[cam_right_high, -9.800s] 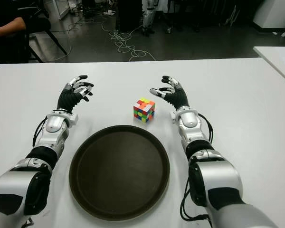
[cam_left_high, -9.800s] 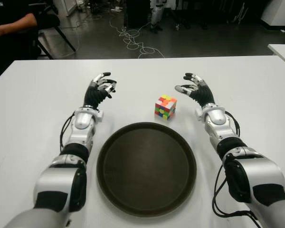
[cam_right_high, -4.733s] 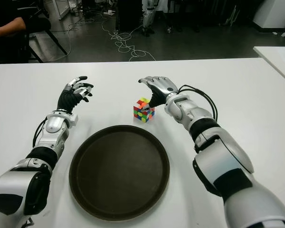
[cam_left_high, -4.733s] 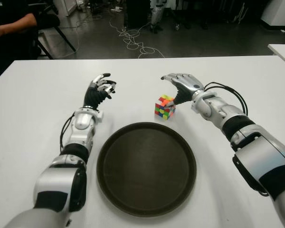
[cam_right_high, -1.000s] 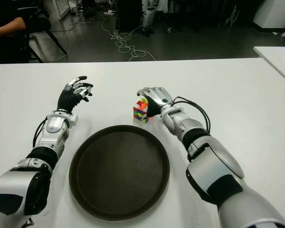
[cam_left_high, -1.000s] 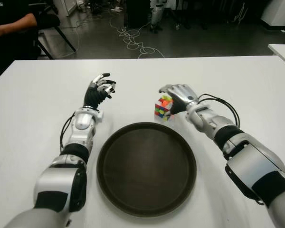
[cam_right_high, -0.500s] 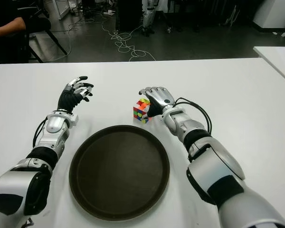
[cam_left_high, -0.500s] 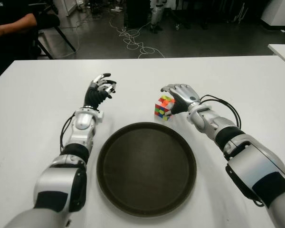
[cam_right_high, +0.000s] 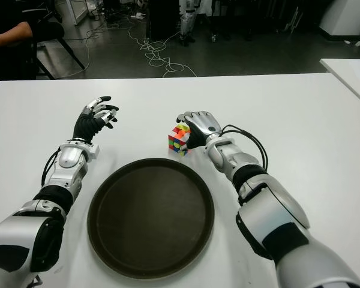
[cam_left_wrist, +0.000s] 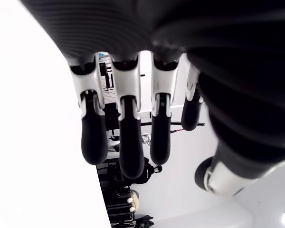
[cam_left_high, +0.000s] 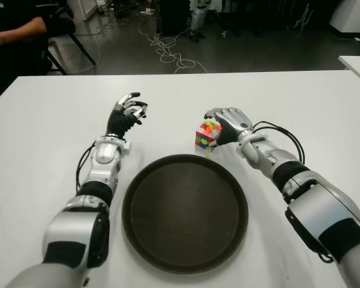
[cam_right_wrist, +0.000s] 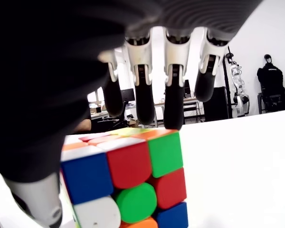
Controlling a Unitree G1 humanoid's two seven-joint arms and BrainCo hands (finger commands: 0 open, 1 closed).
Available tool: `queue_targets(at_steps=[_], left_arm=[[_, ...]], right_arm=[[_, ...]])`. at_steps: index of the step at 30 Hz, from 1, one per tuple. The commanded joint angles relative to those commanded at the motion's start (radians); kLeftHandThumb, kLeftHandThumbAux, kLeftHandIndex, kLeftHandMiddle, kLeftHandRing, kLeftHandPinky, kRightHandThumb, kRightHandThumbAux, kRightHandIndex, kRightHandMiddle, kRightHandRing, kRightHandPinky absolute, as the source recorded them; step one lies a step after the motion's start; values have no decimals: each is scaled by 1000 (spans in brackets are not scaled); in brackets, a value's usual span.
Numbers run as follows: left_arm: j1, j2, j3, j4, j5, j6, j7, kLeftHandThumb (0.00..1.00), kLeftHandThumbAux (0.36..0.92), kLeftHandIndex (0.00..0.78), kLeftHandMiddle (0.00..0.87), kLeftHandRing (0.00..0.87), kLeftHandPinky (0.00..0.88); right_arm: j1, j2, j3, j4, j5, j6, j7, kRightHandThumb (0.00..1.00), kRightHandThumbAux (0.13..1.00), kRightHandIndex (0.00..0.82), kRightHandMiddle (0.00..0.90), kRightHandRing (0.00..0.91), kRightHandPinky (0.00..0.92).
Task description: Pick up the Rubik's Cube and put it in the plate
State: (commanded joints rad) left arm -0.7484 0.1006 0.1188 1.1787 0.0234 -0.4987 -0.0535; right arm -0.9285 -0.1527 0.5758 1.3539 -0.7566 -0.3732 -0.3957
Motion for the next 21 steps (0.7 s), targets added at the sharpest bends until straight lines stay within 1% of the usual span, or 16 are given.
queue_targets(at_steps=[7,11,14,17,21], left_arm=[[-1,-2,3,-2,-4,8,-1,305,702,223,377,472,544],[-1,-5,6,-3,-7,10,2,314,710,224,382,483,549],[-1,-6,8,-5,-10,11,-1,316,712,223,388,490,556],[-1,-7,9,-6,-13,13,-4,321,714,220,395,495,562],[-2,-7,10,-6,-15,13,-5,319,713,217,397,495,562]], right_arm=[[1,0,-1,1,-3,8,4,0,755,278,305,318,291],[2,-1,-2,0,-3,3,-1,0,769,303,331,353,333],[2,-1,-2,1,-3,4,-1,0,770,302,338,362,333],[2,0,-1,1,-4,5,-1,0,756,278,307,323,295],[2,1,2,0,-7,3,-1,0,750,266,292,305,287]])
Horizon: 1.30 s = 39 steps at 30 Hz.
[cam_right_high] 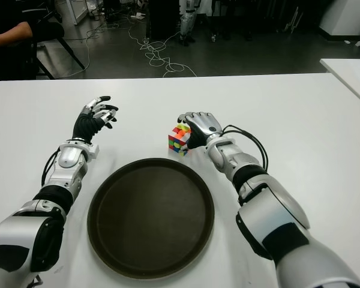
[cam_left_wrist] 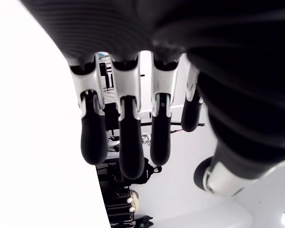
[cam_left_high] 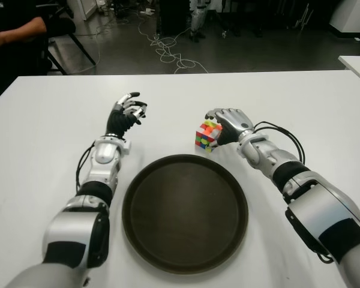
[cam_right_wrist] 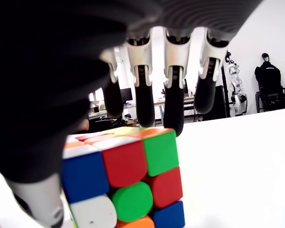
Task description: Pick up the Rubik's Cube and put it in the plate
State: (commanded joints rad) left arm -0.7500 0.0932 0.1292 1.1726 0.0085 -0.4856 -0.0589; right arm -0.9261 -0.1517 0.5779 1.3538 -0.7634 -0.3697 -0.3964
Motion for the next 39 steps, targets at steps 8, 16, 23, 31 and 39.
queue_targets(at_steps=[8,16,23,31,39], left_arm=[[0,1,0,0,1,1,0,305,704,215,384,490,549],[1,0,-4,-1,6,0,7,294,707,211,374,479,544],[1,-1,-4,-1,7,-2,9,294,696,207,383,488,555],[0,-3,-3,-2,4,6,5,290,695,215,384,484,547],[2,-3,-12,-7,15,3,23,292,711,219,395,490,559]], right_arm=[[6,12,13,-2,-7,-13,6,0,746,252,287,307,295],[5,14,24,-3,-11,-18,29,0,703,209,233,246,233],[6,16,37,-5,-18,-19,25,0,714,207,225,238,239],[9,17,48,-5,-19,-15,10,0,726,206,217,231,235],[8,16,56,-6,-23,-17,10,0,725,222,232,241,238]])
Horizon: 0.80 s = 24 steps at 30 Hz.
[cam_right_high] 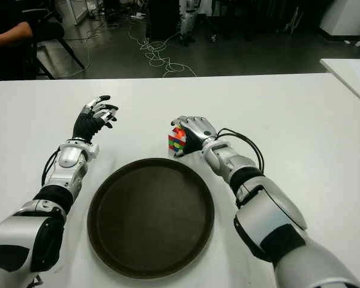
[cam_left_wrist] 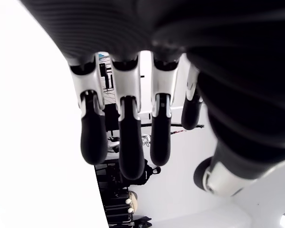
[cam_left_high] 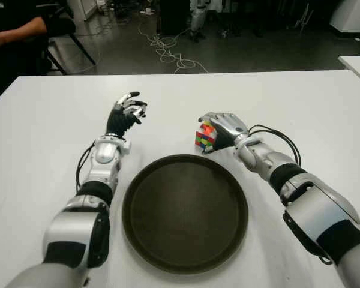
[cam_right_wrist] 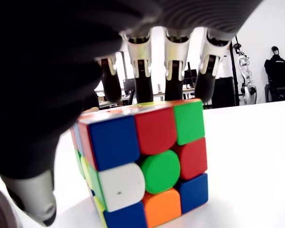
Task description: Pick up the Rubik's Cube and put it in the plate
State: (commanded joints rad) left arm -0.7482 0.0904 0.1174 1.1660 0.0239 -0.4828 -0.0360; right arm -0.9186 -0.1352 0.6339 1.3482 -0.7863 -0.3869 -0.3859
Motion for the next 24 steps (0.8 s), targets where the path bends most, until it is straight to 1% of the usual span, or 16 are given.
queue_targets(at_steps=[5,9,17,21,24], left_arm=[[1,0,-2,-2,-1,-1,2,281,708,210,385,485,557],[1,-1,-1,-1,-5,-5,0,276,700,209,382,481,557],[1,-2,3,2,-13,-8,-15,271,691,209,361,463,530],[1,-2,4,1,-15,-6,-19,278,702,216,369,471,533],[1,-2,5,1,-16,-5,-19,286,705,216,378,475,542]], right_arm=[[1,-1,3,-1,0,-2,0,0,726,217,221,232,227],[2,0,4,-1,1,-3,0,0,729,216,221,235,235],[3,6,6,0,1,1,20,0,721,213,211,227,226],[3,8,11,-1,-3,1,20,0,728,214,208,218,209],[1,7,17,-2,-7,2,18,0,740,214,208,216,213]])
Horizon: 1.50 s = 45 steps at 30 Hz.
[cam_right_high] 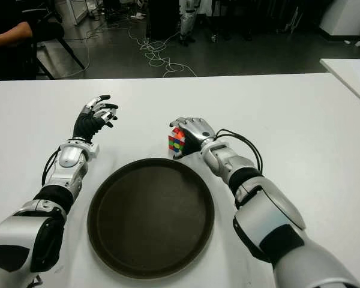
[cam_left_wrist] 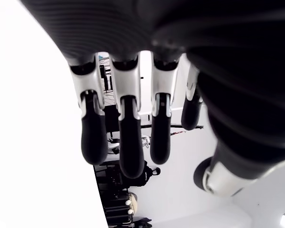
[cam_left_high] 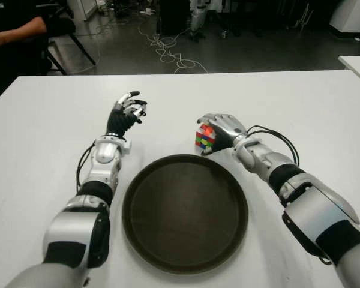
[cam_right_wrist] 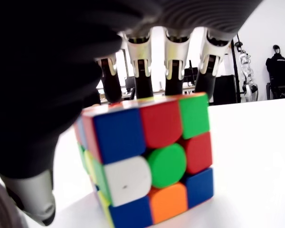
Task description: Pick up the Rubik's Cube and put it in the plate
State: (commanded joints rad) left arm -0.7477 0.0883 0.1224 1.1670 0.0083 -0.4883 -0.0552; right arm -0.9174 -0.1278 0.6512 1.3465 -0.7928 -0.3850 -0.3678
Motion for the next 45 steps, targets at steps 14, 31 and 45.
queue_targets(at_steps=[14,31,45], left_arm=[[-2,1,4,3,-1,10,5,302,699,211,378,480,553],[-2,2,4,1,2,10,3,299,712,211,393,496,561],[0,3,1,0,7,4,10,275,703,209,384,494,552]], right_arm=[[-9,5,19,6,0,37,81,0,799,226,226,237,237],[-8,8,17,5,2,48,109,0,798,228,223,239,241],[-2,7,17,3,1,50,86,0,775,208,208,216,213]])
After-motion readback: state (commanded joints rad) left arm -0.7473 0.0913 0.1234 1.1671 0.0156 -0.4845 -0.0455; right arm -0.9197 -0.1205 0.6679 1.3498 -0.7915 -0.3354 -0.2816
